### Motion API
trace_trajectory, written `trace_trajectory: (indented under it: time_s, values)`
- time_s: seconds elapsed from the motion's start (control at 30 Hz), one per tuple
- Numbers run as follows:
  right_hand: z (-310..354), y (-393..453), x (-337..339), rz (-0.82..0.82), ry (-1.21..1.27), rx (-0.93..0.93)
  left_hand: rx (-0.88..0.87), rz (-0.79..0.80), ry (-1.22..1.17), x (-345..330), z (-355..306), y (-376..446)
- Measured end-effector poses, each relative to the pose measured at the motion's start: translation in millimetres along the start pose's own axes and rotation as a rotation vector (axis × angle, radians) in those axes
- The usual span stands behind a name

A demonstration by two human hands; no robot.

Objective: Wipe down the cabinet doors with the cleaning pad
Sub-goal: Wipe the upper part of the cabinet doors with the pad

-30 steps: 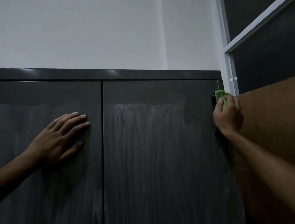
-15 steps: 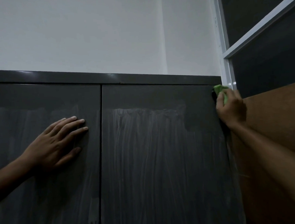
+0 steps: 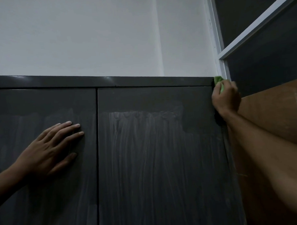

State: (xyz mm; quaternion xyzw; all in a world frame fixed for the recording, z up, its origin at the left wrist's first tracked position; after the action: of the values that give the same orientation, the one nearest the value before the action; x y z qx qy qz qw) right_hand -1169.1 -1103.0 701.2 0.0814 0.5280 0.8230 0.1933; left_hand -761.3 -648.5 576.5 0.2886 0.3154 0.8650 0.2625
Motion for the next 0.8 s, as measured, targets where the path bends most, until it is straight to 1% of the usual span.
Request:
trace_trajectory:
  time_s: [0.07,0.17,0.2,0.23,0.27,0.33,0.37,0.4,0.43,0.5,0.57,0.6,0.63,0.67,0.77,0.8]
  values:
    - [21,-18,-6,-0.008,0.007,0.166,0.002,0.001,0.002,-2,1,-2]
    - [13,-77,-9,0.127,0.004,0.504,0.004,0.011,-0.002,-5,4,-2]
    - [1,-87,-7,0.158,-0.03,0.556,0.004,0.017,-0.001,-5,5,-2]
    - [-10,-85,-4,0.158,-0.055,0.546,0.003,0.021,0.003,-5,5,-1]
    - [-15,-74,-1,0.13,-0.062,0.478,0.003,0.025,0.006,-6,5,-1]
    - [-12,-44,2,0.07,-0.033,0.257,0.011,0.029,0.01,-6,6,0]
    - [-2,-37,-1,0.058,-0.025,0.203,0.014,0.034,0.011,-6,6,-1]
    - [14,-39,-5,0.05,-0.019,0.232,0.017,0.036,0.01,-5,6,-1]
    - [33,-49,-11,0.052,-0.011,0.325,0.018,0.035,0.009,-4,6,-2]
    - [59,-87,-22,0.143,-0.018,0.627,0.013,0.03,0.01,-2,3,-2]
    - [58,-123,-26,0.264,-0.069,0.92,0.014,0.028,-0.003,3,0,0]
    - [51,-127,-26,0.278,-0.112,1.007,0.012,0.024,-0.009,6,-2,1]
    - [46,-120,-24,0.269,-0.145,1.021,0.007,0.016,-0.011,8,-5,2]
    - [45,-105,-20,0.252,-0.146,0.946,0.004,0.01,-0.012,10,-7,2]
    - [47,-62,-9,0.086,-0.038,0.455,0.004,-0.005,-0.009,13,-10,4]
    - [54,-66,-11,0.062,-0.002,0.398,0.001,-0.005,-0.007,12,-10,3]
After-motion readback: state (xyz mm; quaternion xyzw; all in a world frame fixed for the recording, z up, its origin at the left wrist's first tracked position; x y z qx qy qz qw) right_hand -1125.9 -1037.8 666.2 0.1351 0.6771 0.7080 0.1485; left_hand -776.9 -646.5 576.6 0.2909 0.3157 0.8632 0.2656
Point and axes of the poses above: each hand's wrist, its own y-axis towards the middle knuckle, its own x-axis out of the back of the hand, z = x × y, the point moved 7 cm from there along y, towards the middle knuckle, and after that the axes turned 9 degrees about z, right-handed, at the moved point
